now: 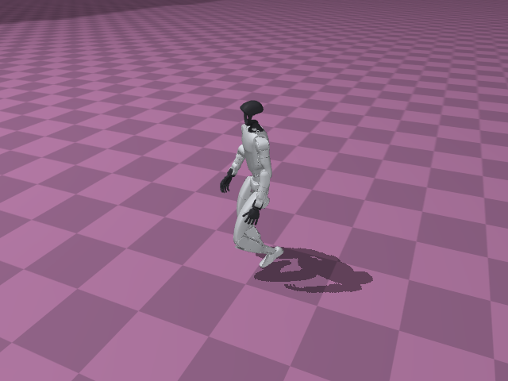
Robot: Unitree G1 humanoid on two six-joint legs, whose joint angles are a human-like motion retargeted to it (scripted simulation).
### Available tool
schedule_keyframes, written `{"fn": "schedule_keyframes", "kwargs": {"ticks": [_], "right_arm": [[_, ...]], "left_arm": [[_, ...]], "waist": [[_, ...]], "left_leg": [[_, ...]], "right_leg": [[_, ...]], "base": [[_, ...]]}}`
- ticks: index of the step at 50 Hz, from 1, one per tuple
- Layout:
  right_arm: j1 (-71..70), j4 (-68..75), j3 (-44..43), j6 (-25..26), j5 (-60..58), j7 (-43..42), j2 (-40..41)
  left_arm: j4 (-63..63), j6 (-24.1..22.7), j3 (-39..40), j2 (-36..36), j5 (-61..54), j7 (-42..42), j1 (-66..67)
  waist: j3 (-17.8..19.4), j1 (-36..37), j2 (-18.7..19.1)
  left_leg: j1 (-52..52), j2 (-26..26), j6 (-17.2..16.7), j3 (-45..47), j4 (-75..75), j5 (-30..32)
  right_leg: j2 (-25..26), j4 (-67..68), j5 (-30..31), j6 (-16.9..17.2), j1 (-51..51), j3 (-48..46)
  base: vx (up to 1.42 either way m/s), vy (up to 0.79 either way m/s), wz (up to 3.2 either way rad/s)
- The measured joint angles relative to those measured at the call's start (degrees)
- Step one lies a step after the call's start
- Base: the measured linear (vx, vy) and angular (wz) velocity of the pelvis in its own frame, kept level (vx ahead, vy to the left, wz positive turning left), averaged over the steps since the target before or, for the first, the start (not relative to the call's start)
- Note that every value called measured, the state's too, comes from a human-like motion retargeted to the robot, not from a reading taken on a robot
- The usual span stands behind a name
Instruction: Dance
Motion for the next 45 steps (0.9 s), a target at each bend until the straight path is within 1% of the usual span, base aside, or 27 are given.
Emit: {"fn": "schedule_keyframes", "kwargs": {"ticks": [2, 4, 7, 10, 12, 13, 15, 17, 18, 20, 21, 22, 23, 25, 26, 27, 28, 30, 33, 35, 38, 40, 42, 43, 45], "right_arm": [[-0.82, -1.49, 0.31, -0.32, 0.06, 0.39, 0.36], [-1.49, -2.53, 0.85, -0.66, -0.19, 0.90, 0.75], [-2.42, -3.19, 1.94, -0.81, -1.35, 1.97, 1.48], [-3.18, -2.76, 2.88, -0.49, -2.73, 2.83, 2.21], [-2.84, -2.02, 3.46, -0.27, -3.22, 2.73, 2.67], [-3.10, -1.20, 3.53, -0.11, -3.55, 2.68, 3.07], [-2.13, -0.16, 3.85, 0.23, -3.90, 2.50, 3.63], [-1.39, 1.41, 3.87, 0.64, -4.25, 2.72, 3.98], [-1.19, 2.33, 3.64, 0.72, -4.30, 3.18, 4.36], [-0.51, 3.33, 3.71, 1.08, -4.06, 4.43, 4.62], [-0.44, 3.50, 3.85, 1.29, -3.85, 5.09, 4.54], [-0.28, 3.60, 4.02, 1.44, -3.69, 5.58, 4.49], [0.07, 3.58, 4.24, 1.44, -3.63, 5.70, 4.50], [-1.23, 3.08, 4.59, 1.36, -3.16, 5.89, 4.02], [-0.91, 2.87, 4.68, 1.17, -3.09, 5.49, 4.00], [-0.94, 2.55, 4.78, 0.98, -2.92, 5.09, 3.88], [-1.70, 2.00, 4.92, 0.79, -2.59, 4.65, 3.60], [-1.32, 1.17, 4.83, 0.34, -2.26, 3.92, 3.36], [-0.81, 0.02, 4.33, 0.03, -1.93, 3.28, 2.73], [0.13, 0.11, 3.70, -0.15, -1.68, 3.10, 2.65], [1.65, 1.51, 2.75, -0.18, -1.57, 3.20, 2.80], [2.80, 2.56, 2.33, -0.04, -1.59, 3.22, 2.99], [3.34, 4.01, 1.55, -0.03, -2.02, 3.43, 2.96], [3.89, 4.47, 1.44, 0.08, -2.25, 3.45, 2.99], [4.70, 5.36, 1.12, 0.18, -2.93, 3.40, 2.95]], "left_arm": [[1.06, -0.04, 0.35, -0.14, -0.07, -0.04, 1.12], [2.15, -0.09, 0.51, -0.27, -0.11, 0.18, 1.88], [3.44, -0.14, 0.63, -0.25, 0.33, 0.68, 2.31], [3.83, -0.02, 0.80, -0.02, 0.86, 1.12, 2.32], [3.84, 0.00, 0.83, -0.13, 0.75, 1.45, 2.61], [3.84, 0.11, 0.86, 0.19, 0.48, 1.49, 2.36], [3.83, 0.10, 0.73, -0.20, 0.25, 1.64, 2.73], [3.79, 0.10, 0.38, -0.06, -0.42, 1.19, 2.57], [3.79, 0.10, 0.05, 0.30, -0.94, 0.59, 2.28], [3.56, -0.01, -0.41, 0.49, -1.55, -0.36, 1.91], [3.23, -0.04, -0.60, 0.58, -1.77, -0.73, 1.46], [2.90, -0.10, -0.88, 0.64, -1.92, -0.94, 1.08], [2.55, -0.20, -1.34, 0.67, -1.97, -0.82, 0.83], [1.81, 0.07, -1.45, 1.52, -2.59, -0.51, -1.63], [1.44, 0.05, -1.87, 1.59, -2.69, 0.05, -2.02], [0.99, 0.14, -2.05, 1.82, -2.90, 0.64, -2.80], [0.41, 0.43, -1.74, 2.39, -3.34, 1.29, -4.36], [-1.02, 0.27, -1.66, 2.89, -3.91, 2.48, -5.86], [-4.61, -0.30, -1.16, 3.66, -4.97, 3.89, -8.42], [-6.99, -1.28, -1.34, 3.89, -5.23, 4.60, -9.64], [-9.84, -2.98, -2.20, 3.90, -4.95, 5.06, -11.15], [-11.08, -3.87, -2.71, 3.65, -4.53, 5.08, -11.74], [-11.55, -4.49, -3.29, 3.21, -3.99, 4.99, -12.42], [-11.63, -4.63, -3.42, 2.85, -3.73, 4.96, -12.22], [-11.29, -4.73, -3.54, 1.98, -3.10, 4.76, -11.43]], "waist": [[0.24, 0.77, -1.91], [0.14, 1.17, -3.84], [-1.02, 0.96, -6.38], [-2.89, 0.35, -8.50], [-3.49, 0.71, -9.28], [-3.88, 0.91, -10.24], [-4.49, 0.96, -11.03], [-5.30, 0.80, -12.90], [-5.15, 0.28, -15.04], [-4.85, -1.10, -17.64], [-4.43, -2.06, -18.71], [-4.08, -3.02, -19.47], [-3.88, -3.98, -19.65], [-2.54, -5.78, -19.58], [-2.33, -6.86, -19.67], [-2.03, -7.71, -19.26], [-1.54, -8.14, -17.86], [-1.12, -9.71, -16.96], [-0.34, -10.09, -13.18], [-0.17, -10.28, -11.49], [-1.22, -9.53, -8.95], [-1.78, -9.29, -8.68], [-3.70, -8.26, -6.54], [-3.92, -8.24, -6.56], [-4.54, -8.09, -6.20]], "left_leg": [[-2.74, -1.37, 0.04, 1.22, -7.68, -2.56], [-4.84, -3.21, -0.68, 2.25, -17.13, -3.58], [-7.12, -6.44, -2.33, 3.05, -32.79, -2.91], [-7.82, -9.44, -3.08, 3.79, -45.65, -1.10], [-9.19, -9.69, -3.24, 4.25, -44.21, -0.15], [-8.15, -10.59, -2.95, 4.97, -45.66, 1.36], [-9.21, -11.06, -2.33, 5.76, -41.04, 3.49], [-8.03, -13.85, -1.13, 7.21, -39.32, 4.94], [-5.34, -17.18, -0.19, 8.73, -42.05, 6.60], [-1.46, -22.89, 1.85, 10.10, -45.17, 7.65], [0.87, -25.88, 3.00, 10.47, -47.28, 7.77], [2.75, -28.37, 4.01, 10.66, -48.41, 7.47], [3.75, -29.90, 4.74, 10.50, -47.58, 6.36], [9.84, -33.58, 6.03, 9.09, -53.61, 6.32], [11.02, -34.66, 6.15, 8.79, -52.92, 5.17], [12.94, -35.30, 6.20, 8.16, -53.51, 4.21], [16.33, -35.04, 6.11, 6.87, -56.64, 3.60], [19.92, -35.52, 5.65, 5.60, -57.12, 1.26], [27.52, -33.32, 4.78, 3.04, -61.53, -1.55], [31.36, -32.18, 4.18, 1.73, -63.01, -3.09], [35.36, -29.73, 2.97, 0.43, -65.58, -4.38], [36.34, -29.19, 1.98, 0.33, -64.29, -5.70], [36.70, -26.35, 1.01, 0.81, -64.24, -6.47], [37.00, -25.91, 0.54, 1.50, -62.42, -6.83], [37.68, -24.76, -0.31, 1.53, -57.70, -7.73]], "right_leg": [[-1.81, -0.89, -2.15, 0.89, 3.44, 1.21], [-4.13, -1.82, -4.14, 1.74, 6.35, 1.94], [-7.74, -3.61, -5.56, 2.88, 9.49, 1.73], [-11.00, -3.52, -6.27, 3.87, 10.79, 0.81], [-13.21, 0.02, -7.29, 4.43, 11.18, -0.81], [-14.91, 0.42, -6.99, 4.88, 11.92, -1.83], [-17.85, 5.45, -6.37, 5.95, 12.11, -3.25], [-22.34, 10.76, -2.40, 8.06, 12.12, -3.67], [-26.81, 14.17, 1.66, 9.49, 12.02, -3.91], [-33.71, 22.89, 11.91, 11.31, 10.10, -2.83], [-36.78, 27.89, 17.09, 11.43, 8.04, -1.28], [-39.42, 32.70, 20.99, 11.12, 6.09, -0.09], [-41.21, 37.14, 22.32, 9.96, 4.35, 0.38], [-42.75, 43.61, 21.88, 8.17, -1.13, 3.56], [-43.40, 45.73, 18.54, 6.95, -3.16, 3.63], [-43.11, 47.13, 15.44, 5.90, -5.41, 3.69], [-40.94, 47.06, 12.85, 5.21, -8.14, 3.73], [-39.35, 45.49, 7.13, 4.37, -12.83, 3.07], [-33.19, 35.37, 3.54, 4.91, -18.18, 0.37], [-29.89, 26.74, 3.22, 6.58, -20.74, -1.05], [-24.11, 10.06, 4.53, 10.00, -22.99, -2.95], [-22.22, 2.79, 3.90, 12.04, -25.15, -2.59], [-18.64, -7.55, 6.41, 12.27, -24.07, -3.95], [-18.70, -6.50, 6.62, 12.31, -24.86, -3.46], [-18.30, -2.30, 7.70, 11.34, -25.40, -2.76]], "base": [[0.60, 0.15, 0.03], [0.60, 0.17, 0.19], [0.57, 0.19, 0.39], [0.55, 0.21, 0.45], [0.58, 0.22, 0.21], [0.63, 0.23, 0.19], [0.64, 0.24, 0.27], [0.69, 0.27, 0.42], [0.68, 0.28, 0.63], [0.64, 0.28, 0.72], [0.63, 0.26, 0.71], [0.64, 0.22, 0.68], [0.66, 0.21, 0.53], [0.67, 0.20, 0.34], [0.66, 0.12, 0.31], [0.67, 0.08, 0.13], [0.69, 0.08, -0.03], [0.67, 0.04, 0.00], [0.69, 0.00, -0.17], [0.67, -0.04, -0.02], [0.66, -0.07, -0.06], [0.64, -0.09, -0.02], [0.68, -0.09, -0.01], [0.68, -0.10, 0.14], [0.71, -0.12, 0.20]]}}
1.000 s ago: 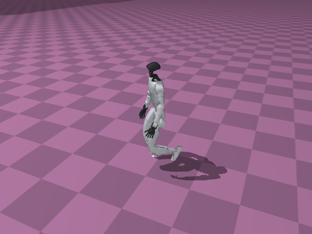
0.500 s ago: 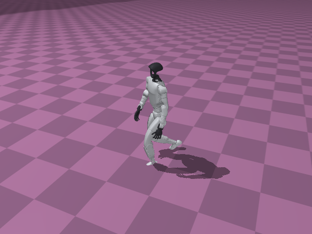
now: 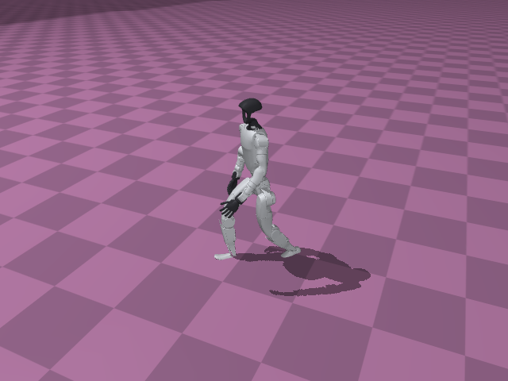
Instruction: Dance
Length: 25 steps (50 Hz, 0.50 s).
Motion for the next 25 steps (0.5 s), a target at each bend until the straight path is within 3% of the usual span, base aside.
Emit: {"fn": "schedule_keyframes", "kwargs": {"ticks": [3, 5, 7, 8, 10, 12, 15, 18, 25], "right_arm": [[0.73, 0.94, -0.32, -0.13, -1.12, -0.56, -0.25], [0.74, 0.98, -0.30, -0.31, -1.63, -0.98, -0.66], [-0.07, -0.04, -0.15, -0.48, -1.60, -1.27, -1.42], [-0.69, -0.68, -0.13, -0.58, -1.55, -1.57, -1.75], [-2.41, -1.81, -0.13, -0.68, -1.41, -2.50, -2.33], [-4.46, -2.81, -0.08, -0.81, -1.18, -3.62, -2.67], [-7.32, -4.81, -0.25, -0.93, -0.81, -4.84, -2.76], [-9.91, -7.08, -0.16, -1.41, -0.04, -5.60, -2.48], [-15.25, -9.84, 1.86, -1.88, -2.02, -5.29, -1.02]], "left_arm": [[2.41, 0.70, -0.06, -1.79, 0.89, -0.83, 2.96], [5.23, 1.53, -0.13, -3.10, 1.74, -1.87, 5.39], [8.08, 2.41, -0.33, -4.27, 3.29, -3.34, 7.18], [9.17, 2.95, -0.63, -4.60, 4.11, -4.03, 7.86], [11.06, 3.87, -1.34, -4.89, 5.74, -5.17, 8.74], [12.31, 4.41, -1.53, -4.85, 6.91, -5.79, 9.46], [13.32, 4.48, -0.70, -4.62, 7.48, -5.77, 10.95], [13.95, 3.98, 0.72, -4.42, 6.34, -4.80, 12.72], [15.48, 3.47, 2.94, -4.24, 5.59, -1.49, 13.65]], "waist": [[0.06, 0.20, 1.91], [0.74, 0.29, 4.71], [1.42, 1.15, 9.46], [1.53, 1.76, 10.80], [1.79, 3.14, 11.99], [2.14, 4.72, 11.62], [3.02, 6.96, 10.08], [4.09, 8.31, 8.15], [3.08, 7.38, 2.22]], "left_leg": [[-0.02, 3.65, -2.24, -1.03, 12.25, 2.17], [-2.33, 8.92, -4.80, -1.26, 25.29, 7.40], [-8.27, 17.50, -7.24, -2.08, 40.85, 16.48], [-11.53, 21.00, -7.20, -2.12, 47.03, 20.31], [-18.16, 26.52, -4.92, -1.98, 56.49, 21.99], [-24.45, 29.05, -1.67, -1.40, 61.08, 17.14], [-32.11, 28.18, 1.05, 0.28, 59.47, 8.73], [-37.21, 24.89, 0.87, 2.62, 48.58, 3.82], [-40.97, 12.78, -2.58, 6.46, 6.84, 5.18]], "right_leg": [[2.07, 9.62, 1.59, -3.22, 1.11, 0.10], [5.01, 13.32, 1.26, -5.92, 3.59, -1.54], [10.50, 11.84, 0.53, -9.38, 7.12, -4.64], [12.54, 10.88, 0.01, -10.65, 8.64, -5.32], [15.45, 8.40, -1.02, -12.11, 12.23, -5.67], [16.88, 5.80, -2.21, -12.34, 16.27, -4.89], [17.55, 2.51, -4.51, -11.57, 22.89, -2.83], [16.73, 0.21, -7.71, -10.61, 29.58, -0.43], [10.58, -2.23, -13.52, -8.78, 39.34, 2.16]], "base": [[0.73, -0.14, 0.05], [0.66, -0.16, -0.14], [0.61, -0.14, -0.37], [0.63, -0.12, -0.37], [0.66, -0.11, -0.28], [0.68, -0.06, -0.23], [0.71, 0.01, -0.27], [0.74, 0.07, -0.24], [0.71, 0.12, 0.15]]}}
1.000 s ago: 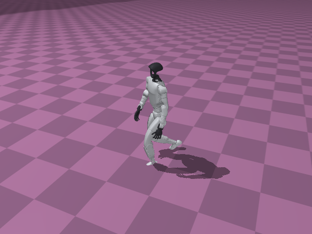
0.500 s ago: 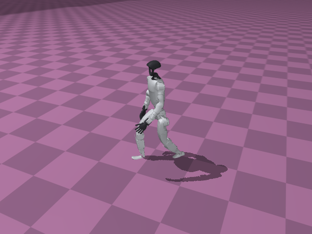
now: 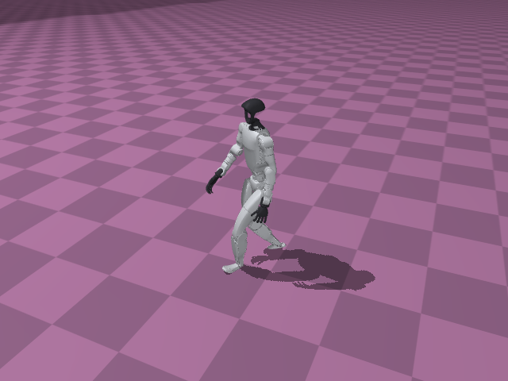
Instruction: Dance
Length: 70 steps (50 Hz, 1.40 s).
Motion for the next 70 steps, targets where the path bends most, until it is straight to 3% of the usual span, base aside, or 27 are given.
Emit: {"fn": "schedule_keyframes", "kwargs": {"ticks": [5, 7, 9, 11, 13, 15, 18, 21, 24, 30, 35, 38, 40, 42, 43, 45, 47, 50, 54, 60, 65, 68, 70], "right_arm": [[0.60, 1.23, 1.81, 0.55, -1.52, 1.03, 1.58], [1.83, 3.33, 2.37, 0.94, -1.83, 2.19, 2.76], [3.27, 6.29, 2.60, 1.21, -1.40, 4.33, 4.25], [4.76, 8.53, 2.90, 1.87, -0.41, 6.67, 4.91], [5.59, 10.09, 3.08, 2.39, 0.37, 8.29, 5.05], [6.87, 10.94, 3.28, 2.56, 0.70, 8.45, 5.08], [7.21, 11.32, 2.68, 2.24, 1.83, 7.75, 4.29], [8.36, 10.28, 1.35, 1.82, 3.39, 6.89, 3.24], [10.40, 9.47, -0.58, 1.67, 4.62, 6.78, 2.59], [14.42, 10.75, -3.51, 1.90, 5.97, 7.06, 2.78], [15.97, 12.39, -4.96, 2.16, 4.60, 6.50, 2.86], [15.85, 13.40, -5.37, 1.85, 3.73, 4.94, 2.39], [15.22, 13.50, -4.99, 1.49, 3.70, 3.82, 1.76], [14.07, 12.50, -4.70, 1.19, 4.18, 3.03, 1.11], [13.22, 11.87, -4.66, 1.04, 4.41, 2.49, 0.74], [10.98, 10.72, -4.65, 0.82, 4.82, 1.09, 0.01], [8.57, 9.46, -4.74, 0.61, 5.25, -0.29, -0.48], [5.42, 6.65, -4.98, 0.29, 5.85, -1.94, -0.79], [2.22, 2.20, -4.53, -0.58, 6.18, -3.02, -0.30], [-0.93, -1.69, -2.04, -0.87, 2.57, -2.19, 1.45], [0.46, -0.35, -0.26, -0.21, 0.16, -0.38, 2.99], [2.30, 4.21, -0.16, 0.43, -0.20, 1.52, 4.53], [4.17, 7.68, -0.25, 0.97, 0.64, 3.14, 5.21]], "left_arm": [[0.33, 0.36, 0.35, -0.40, -0.75, 0.75, 0.43], [0.87, 0.64, 0.10, -0.22, -1.64, 0.10, 0.39], [1.52, 0.83, -0.35, 0.50, -3.15, -1.35, 0.11], [1.38, 0.93, -0.57, 0.66, -4.36, -2.53, -0.30], [0.60, 1.02, -0.86, 0.95, -5.26, -3.18, -1.35], [-0.38, 0.90, -1.57, 1.00, -5.50, -2.93, -2.11], [-2.28, 1.14, -2.30, 1.79, -5.88, -2.00, -5.10], [-5.52, 0.97, -2.53, 2.54, -6.27, -1.15, -8.22], [-9.91, -0.21, -3.01, 3.03, -7.01, -0.72, -11.04], [-17.10, -3.63, -4.50, 3.78, -7.53, -0.38, -15.30], [-17.45, -4.15, -3.36, 3.22, -7.46, 1.18, -15.29], [-13.63, -3.09, -2.05, 1.77, -7.92, 1.84, -12.37], [-9.43, -2.21, -1.41, 0.52, -8.09, 1.49, -10.03], [-5.52, -1.08, -1.50, -0.31, -7.10, 0.31, -7.96], [-3.82, -0.45, -1.77, -0.54, -6.26, -0.39, -7.21], [-0.94, 0.73, -2.52, -0.72, -4.59, -1.73, -6.23], [0.95, 1.33, -2.91, -0.72, -3.34, -2.49, -5.35], [2.18, 1.32, -2.10, -0.73, -2.95, -3.00, -3.53], [2.14, 0.37, -0.04, -1.32, -4.94, -2.27, -0.95], [1.12, -0.35, 1.87, -2.54, -5.50, 0.23, -0.86], [0.29, -0.26, 3.02, -3.21, -6.85, 1.57, -2.07], [0.73, 0.20, 3.47, -2.40, -9.64, 1.23, -3.36], [1.12, 0.44, 3.64, -2.02, -11.77, 0.49, -4.03]], "waist": [[-2.01, 0.94, -3.59], [-2.63, 1.25, -6.33], [-2.57, 0.88, -10.74], [-2.44, -0.28, -14.05], [-2.02, -1.75, -16.00], [-1.71, -3.57, -16.55], [-0.43, -6.11, -15.84], [0.98, -7.78, -12.85], [2.66, -8.08, -9.02], [2.46, -6.51, -4.35], [0.99, -5.40, -3.01], [1.02, -5.09, -0.04], [1.13, -5.06, 4.05], [0.75, -4.45, 7.67], [0.53, -4.03, 8.77], [0.31, -2.98, 9.71], [0.32, -1.55, 9.27], [0.66, 0.37, 7.90], [1.31, 1.56, 5.91], [-0.49, -0.48, 1.51], [-2.46, -0.48, -0.92], [-3.11, -0.19, -5.16], [-3.43, -0.73, -8.62]], "left_leg": [[-3.62, -1.92, 1.48, 1.48, 5.02, 2.41], [-3.01, -3.88, 3.17, 2.78, 8.66, 5.32], [0.41, -8.85, 5.33, 4.77, 7.72, 8.36], [3.81, -14.19, 7.47, 5.66, 5.63, 9.51], [7.94, -18.69, 9.36, 5.53, 2.68, 9.08], [10.85, -21.32, 10.20, 4.99, 3.14, 7.05], [20.44, -24.82, 9.93, 2.04, -4.76, 6.31], [31.08, -24.97, 9.10, -2.12, -12.15, 4.64], [40.12, -22.80, 8.48, -5.66, -16.13, 1.95], [47.05, -18.46, 6.22, -9.45, -15.76, -3.35], [48.22, -15.18, 3.70, -9.54, -6.16, -6.38], [47.41, -10.41, 0.62, -10.97, 6.90, -2.44], [43.56, -3.76, -2.80, -11.34, 20.71, 4.87], [36.66, 3.40, -5.43, -11.57, 34.67, 16.08], [32.88, 6.69, -5.47, -11.38, 40.52, 19.87], [25.32, 12.61, -2.74, -10.46, 49.64, 20.34], [18.48, 15.22, 0.69, -9.29, 53.84, 14.14], [10.17, 14.75, 4.00, -6.57, 51.77, 4.16], [3.21, 9.81, 3.46, -2.92, 35.35, -1.65], [0.27, -1.39, 0.49, 1.44, -1.10, 0.97], [-3.40, -2.75, 1.22, 3.15, 0.67, 2.67], [-1.31, -5.78, 3.57, 5.13, 4.05, 7.05], [1.18, -9.78, 5.34, 6.43, 4.14, 9.88]], "right_leg": [[-4.88, 9.62, -0.04, 3.13, 1.99, -0.03], [-8.45, 14.54, 4.16, 5.79, 2.70, 0.52], [-14.21, 21.52, 12.59, 9.53, 2.48, 1.82], [-19.11, 30.69, 25.70, 12.80, -0.40, 3.84], [-23.04, 39.63, 35.01, 13.47, -4.95, 5.83], [-26.83, 47.28, 33.49, 10.75, -9.48, 6.20], [-29.86, 51.25, 22.84, 6.30, -17.82, 6.80], [-27.85, 46.46, 14.13, 4.16, -24.67, 5.16], [-23.23, 34.68, 10.18, 4.62, -28.72, 2.30], [-12.81, 5.30, 8.59, 10.22, -35.08, 1.59], [-10.32, 7.27, 11.22, 9.06, -37.51, 3.40], [-7.39, 15.83, 14.33, 5.36, -35.69, 1.88], [-3.51, 17.61, 15.27, 2.10, -32.98, -1.43], [0.78, 16.43, 14.55, -1.35, -30.62, -4.14], [2.41, 15.38, 13.99, -2.64, -29.29, -4.98], [4.79, 12.43, 12.97, -4.20, -25.98, -5.80], [5.99, 9.32, 11.93, -4.43, -22.16, -5.58], [6.62, 5.16, 9.86, -3.61, -16.02, -4.50], [5.64, 0.85, 6.10, -2.27, -8.10, -2.48], [0.73, -0.49, 0.58, -0.89, -2.10, -1.00], [-2.48, 7.54, -0.46, 1.25, -0.81, -0.87], [-7.43, 13.54, 4.09, 4.93, 0.97, 0.46], [-12.08, 20.14, 11.45, 8.50, 0.42, 1.70]], "base": [[0.75, 0.14, -0.01], [0.82, 0.16, 0.10], [0.80, 0.17, 0.38], [0.76, 0.15, 0.55], [0.77, 0.13, 0.44], [0.79, 0.11, 0.24], [0.79, 0.10, 0.06], [0.79, 0.05, 0.03], [0.77, 0.00, 0.11], [0.71, -0.07, 0.24], [0.75, -0.14, 0.42], [0.77, -0.21, 0.24], [0.67, -0.22, 0.06], [0.62, -0.19, -0.08], [0.64, -0.18, -0.03], [0.67, -0.17, 0.04], [0.68, -0.13, 0.04], [0.69, -0.06, -0.08], [0.70, 0.00, -0.16], [0.64, 0.05, 0.15], [0.65, 0.07, -0.07], [0.76, 0.10, 0.00], [0.73, 0.10, 0.37]]}}
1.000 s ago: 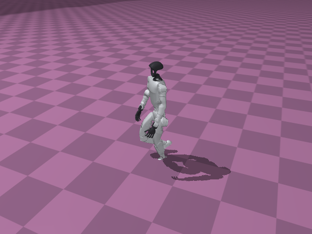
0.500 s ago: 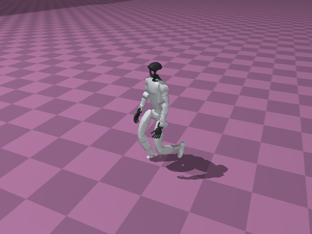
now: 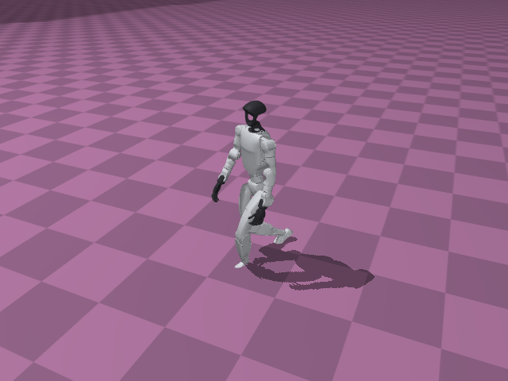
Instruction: Dance
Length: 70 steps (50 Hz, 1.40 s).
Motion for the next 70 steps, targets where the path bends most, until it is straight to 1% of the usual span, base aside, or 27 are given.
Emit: {"fn": "schedule_keyframes", "kwargs": {"ticks": [3, 5, 7, 8, 10, 13, 15, 17, 20, 22, 26, 29, 33, 35, 38, 40, 43, 48, 50, 54, 57, 58, 61, 63, 65, 68, 70], "right_arm": [[1.96, 4.02, -0.15, 1.13, 2.05, 2.71, 0.00], [3.31, 5.24, -0.32, 1.51, 2.82, 2.89, -0.25], [2.55, 5.75, -0.90, 1.30, 3.96, 2.34, -1.00], [3.15, 5.72, -1.15, 1.13, 4.27, 1.75, -1.15], [2.87, 4.95, -1.72, 0.66, 5.42, 0.34, -1.85], [4.40, 3.93, -2.35, 0.08, 6.50, -0.81, -1.85], [4.82, 3.40, -2.75, -0.01, 7.16, -1.12, -2.00], [6.02, 3.59, -2.73, 0.02, 7.20, -0.93, -1.76], [7.19, 4.02, -2.60, 0.29, 6.41, -0.35, -1.58], [7.56, 4.47, -2.80, 0.53, 5.05, 0.23, -1.64], [8.77, 5.60, -2.26, 0.80, 2.37, 0.91, -1.77], [9.25, 6.27, -1.97, 0.74, 0.48, 1.02, -2.29], [8.45, 4.22, -1.68, 0.19, 1.21, 0.03, -3.67], [7.74, 2.87, -1.78, -0.22, 1.70, -1.40, -4.12], [4.92, 0.68, -2.42, -0.32, 2.66, -3.79, -4.93], [2.81, -0.59, -2.69, -0.25, 2.97, -4.95, -5.05], [0.54, -2.16, -2.43, -0.61, 2.96, -5.49, -4.51], [-2.36, -3.15, -0.30, -0.70, 0.54, -4.84, -3.20], [-3.48, -3.08, 0.21, -0.35, -0.96, -4.17, -2.63], [-2.20, -1.93, 1.22, 0.00, -2.06, -3.17, -1.50], [0.13, 0.73, 1.48, 0.25, -2.16, -1.17, -0.13], [1.13, 1.68, 1.65, 0.44, -1.88, -0.28, 0.08], [3.31, 4.16, 2.10, 1.20, -0.90, 2.74, 0.03], [4.47, 5.11, 2.31, 1.45, -0.61, 3.36, -0.25], [5.18, 5.46, 2.49, 1.29, -0.35, 2.87, -0.64], [4.66, 5.24, 2.22, 0.41, 0.22, 1.11, -1.71], [4.65, 3.93, 1.97, -0.15, 0.51, -0.19, -2.47]], "left_arm": [[-0.64, 0.17, 0.26, 0.39, -2.40, -1.14, -1.31], [-1.69, -0.05, -0.12, 0.55, -2.88, -0.98, -1.90], [-2.93, 0.14, -0.25, 1.60, -3.36, -0.31, -4.25], [-3.39, -0.01, -0.61, 1.68, -3.34, 0.17, -4.52], [-4.37, 0.20, -0.76, 2.49, -3.57, 1.41, -7.02], [-6.04, -0.51, -1.55, 2.95, -3.18, 2.47, -8.90], [-7.02, -1.14, -2.01, 3.18, -2.60, 2.84, -11.22], [-7.91, -2.09, -3.00, 3.19, -1.62, 2.73, -12.30], [-8.56, -3.26, -4.59, 3.25, 0.26, 2.11, -13.95], [-8.21, -3.48, -5.42, 3.02, 1.97, 1.79, -14.72], [-6.55, -2.87, -5.56, 1.74, 3.91, 1.12, -12.04], [-3.21, -1.85, -5.49, 0.72, 4.96, -0.34, -7.61], [0.27, -0.48, -6.08, 0.34, 7.00, -3.21, -2.40], [0.96, 0.04, -6.72, 0.29, 7.98, -3.63, -0.59], [0.98, 0.43, -6.56, 0.71, 8.53, -3.47, -0.44], [0.52, 0.37, -5.88, 0.86, 7.93, -2.80, -0.32], [-0.12, -0.24, -4.85, 0.51, 6.61, -1.82, 0.65], [-0.79, -0.89, -4.50, -0.43, 6.94, -0.08, 1.06], [-1.54, -0.78, -4.00, -0.40, 7.68, 0.47, 0.77], [-2.05, -0.60, -3.31, -0.63, 7.07, 0.69, 1.19], [-1.59, -0.06, -2.94, 0.50, 4.91, -0.46, 1.61], [-1.26, 0.02, -2.75, 0.65, 4.19, -0.92, 1.68], [-0.83, 0.14, -2.35, 1.02, 2.33, -2.20, 1.11], [-1.12, 0.06, -2.63, 1.23, 2.05, -2.14, 0.36], [-1.51, -0.03, -3.20, 1.84, 2.21, -1.40, -0.94], [-1.62, 0.05, -3.88, 2.83, 2.76, 0.27, -5.15], [-2.20, 0.01, -4.19, 3.58, 3.51, 1.53, -8.39]], "waist": [[0.02, -2.61, -5.09], [0.19, -4.65, -6.42], [1.18, -5.99, -6.54], [1.30, -7.02, -6.79], [2.34, -7.56, -4.62], [3.10, -9.48, -4.21], [4.31, -8.43, -0.94], [4.48, -8.28, -0.72], [3.89, -6.56, 1.09], [2.13, -5.21, 3.00], [1.35, -4.16, 2.98], [2.06, -4.37, 6.34], [1.00, -3.17, 17.03], [1.02, -1.99, 18.10], [1.49, 0.25, 18.19], [2.36, 1.23, 16.84], [3.40, 2.23, 15.07], [2.91, 1.64, 11.97], [1.53, 0.49, 9.06], [-0.27, 0.91, 6.47], [-1.40, 0.85, 0.96], [-1.75, 0.45, -0.80], [-1.91, -1.98, -5.67], [-1.65, -3.93, -7.24], [-1.20, -5.83, -7.48], [0.38, -7.59, -6.47], [1.79, -7.74, -3.45]], "left_leg": [[6.22, -8.81, 2.90, 0.61, -6.61, 1.99], [8.85, -11.95, 3.77, 0.22, -6.28, 0.39], [17.03, -15.58, 3.82, -2.24, -16.59, 2.23], [18.59, -16.42, 3.59, -2.58, -16.39, 1.26], [28.16, -16.74, 3.17, -6.18, -27.07, 2.35], [34.47, -17.08, 2.71, -8.60, -28.18, -0.80], [41.57, -14.55, 2.66, -10.80, -34.23, -1.39], [44.70, -14.24, 2.30, -11.93, -34.94, -2.55], [48.37, -12.28, 1.37, -13.34, -37.68, -3.36], [48.07, -9.90, 0.78, -13.58, -36.79, -4.94], [49.39, -8.77, -0.66, -14.07, -27.49, -6.29], [45.19, -2.69, -4.07, -14.44, -4.74, -4.96], [28.33, 16.86, -9.50, -14.76, 33.20, 7.67], [22.22, 22.45, -7.33, -13.46, 43.48, 8.36], [11.48, 26.45, -3.26, -13.52, 49.14, -0.42], [6.32, 25.51, -1.47, -12.41, 46.39, -6.33], [1.22, 22.63, -1.84, -10.31, 34.42, -11.42], [-4.08, 15.50, -5.65, -8.35, 7.39, -12.36], [-2.56, 10.45, -5.44, -6.60, -6.55, -9.70], [-4.89, 9.50, -4.39, -5.25, -1.74, -7.30], [-1.37, 4.56, -1.80, -2.17, -0.82, -2.31], [0.01, 2.30, -0.96, -1.31, -1.28, -0.74], [5.95, -6.45, 1.89, -0.29, -6.58, 1.57], [8.77, -10.23, 3.15, -0.45, -6.73, 0.33], [11.88, -12.76, 3.43, -1.39, -6.91, -1.46], [22.51, -15.96, 2.75, -4.73, -17.70, -0.45], [31.05, -15.07, 2.16, -7.89, -25.52, -0.76]], "right_leg": [[-7.09, 14.92, 23.17, 5.95, -6.53, 3.98], [-11.02, 24.14, 28.04, 5.52, -11.16, 4.83], [-14.22, 29.09, 24.36, 2.40, -17.95, 6.20], [-16.32, 30.77, 19.36, 0.57, -20.63, 6.14], [-15.67, 29.74, 11.10, -2.30, -25.99, 5.00], [-15.54, 22.89, 3.86, -3.21, -33.19, 3.91], [-10.80, 13.92, 2.97, -2.81, -35.54, 1.11], [-8.35, 4.72, 2.82, -0.70, -38.33, 0.99], [-2.69, -10.74, 2.47, 2.12, -40.94, 0.23], [0.57, -21.45, 4.27, 2.24, -39.99, -1.38], [0.89, -13.91, 6.74, 0.28, -40.89, 0.92], [3.67, -7.51, 7.86, -2.91, -36.55, -0.67], [15.62, -12.98, 8.73, -9.06, -29.59, -8.20], [17.96, -12.44, 6.33, -10.50, -27.31, -8.36], [20.88, -18.92, 4.90, -10.71, -20.22, -7.51], [20.87, -23.04, 3.22, -10.21, -14.57, -6.10], [19.76, -25.55, -0.71, -9.48, -7.71, -4.16], [16.03, -25.26, -7.04, -8.60, -0.88, -2.84], [12.80, -23.79, -8.90, -7.59, -0.39, -2.44], [8.66, -15.14, -8.63, -5.20, 0.16, -3.03], [1.08, -6.57, -2.87, -0.86, 0.53, -1.92], [-2.02, -2.64, 1.51, 0.75, -0.18, -1.63], [-10.11, 11.90, 23.01, 5.62, -5.75, 2.27], [-14.09, 21.21, 29.14, 5.38, -9.98, 3.75], [-17.25, 28.26, 25.63, 2.50, -14.85, 4.29], [-19.32, 30.56, 12.05, -1.78, -22.69, 4.28], [-16.31, 27.02, 5.19, -3.46, -26.23, 1.96]], "base": [[0.69, 0.08, 0.62], [0.73, 0.06, 0.39], [0.74, 0.09, 0.03], [0.75, 0.06, -0.08], [0.77, 0.05, -0.25], [0.73, -0.01, 0.05], [0.75, -0.02, -0.26], [0.70, -0.07, -0.07], [0.69, -0.09, -0.10], [0.70, -0.12, -0.03], [0.74, -0.14, 0.07], [0.72, -0.16, 0.03], [0.59, -0.14, -0.37], [0.67, -0.08, -0.36], [0.72, -0.05, -0.19], [0.76, 0.01, -0.12], [0.78, 0.05, -0.14], [0.72, 0.10, 0.09], [0.69, 0.15, 0.27], [0.71, 0.14, -0.06], [0.77, 0.18, 0.08], [0.72, 0.17, 0.36], [0.69, 0.15, 0.54], [0.72, 0.10, 0.49], [0.74, 0.11, 0.17], [0.75, 0.08, -0.09], [0.76, 0.04, -0.15]]}}
